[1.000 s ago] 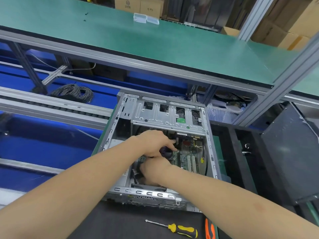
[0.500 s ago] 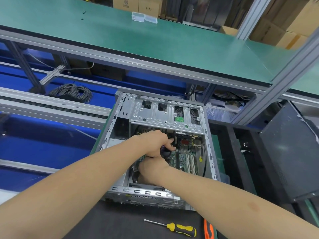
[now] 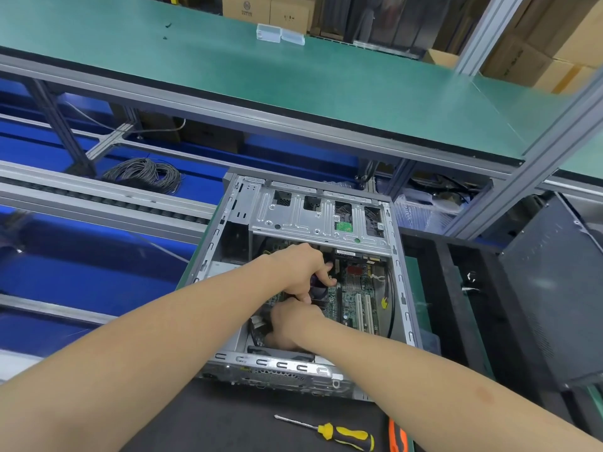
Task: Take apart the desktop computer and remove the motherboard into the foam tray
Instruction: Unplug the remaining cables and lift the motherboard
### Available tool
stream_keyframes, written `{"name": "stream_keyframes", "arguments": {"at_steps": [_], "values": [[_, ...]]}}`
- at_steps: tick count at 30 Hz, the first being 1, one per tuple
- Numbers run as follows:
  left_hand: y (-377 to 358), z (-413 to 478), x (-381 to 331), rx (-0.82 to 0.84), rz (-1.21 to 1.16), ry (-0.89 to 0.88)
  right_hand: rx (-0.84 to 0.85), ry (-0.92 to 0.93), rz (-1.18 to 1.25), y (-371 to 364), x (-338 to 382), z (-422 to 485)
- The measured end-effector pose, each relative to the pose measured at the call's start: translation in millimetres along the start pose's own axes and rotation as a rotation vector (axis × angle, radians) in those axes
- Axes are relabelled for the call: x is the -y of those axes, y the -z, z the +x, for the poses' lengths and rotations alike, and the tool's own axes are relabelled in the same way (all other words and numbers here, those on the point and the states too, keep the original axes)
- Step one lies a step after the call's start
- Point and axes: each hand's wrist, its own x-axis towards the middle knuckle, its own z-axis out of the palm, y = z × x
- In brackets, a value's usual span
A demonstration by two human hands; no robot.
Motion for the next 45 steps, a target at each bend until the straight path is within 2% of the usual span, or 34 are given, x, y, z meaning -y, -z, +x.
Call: {"name": "stream_keyframes", "arguments": {"at_steps": [4,11,37,45], "values": [[-0.6,-0.2,0.0,-0.009,-0.017,0.012,-0.083,0.022,0.033,-5.5,-3.5,-1.7],[0.7,-0.5,-1.7,-0.017,-0.013,0.016,-0.13,0.03,0.047,-7.4,-6.1,-3.1],[-0.5,3.6,-1.0,-0.005,-0.047,0.032,-0.141,0.095,0.012,-6.5,-6.6,-5.8],[-3.7,9.1,1.7,-0.012,-0.068,0.04,-0.2,0.114,0.069,-6.6,-6.6,-6.9]]}}
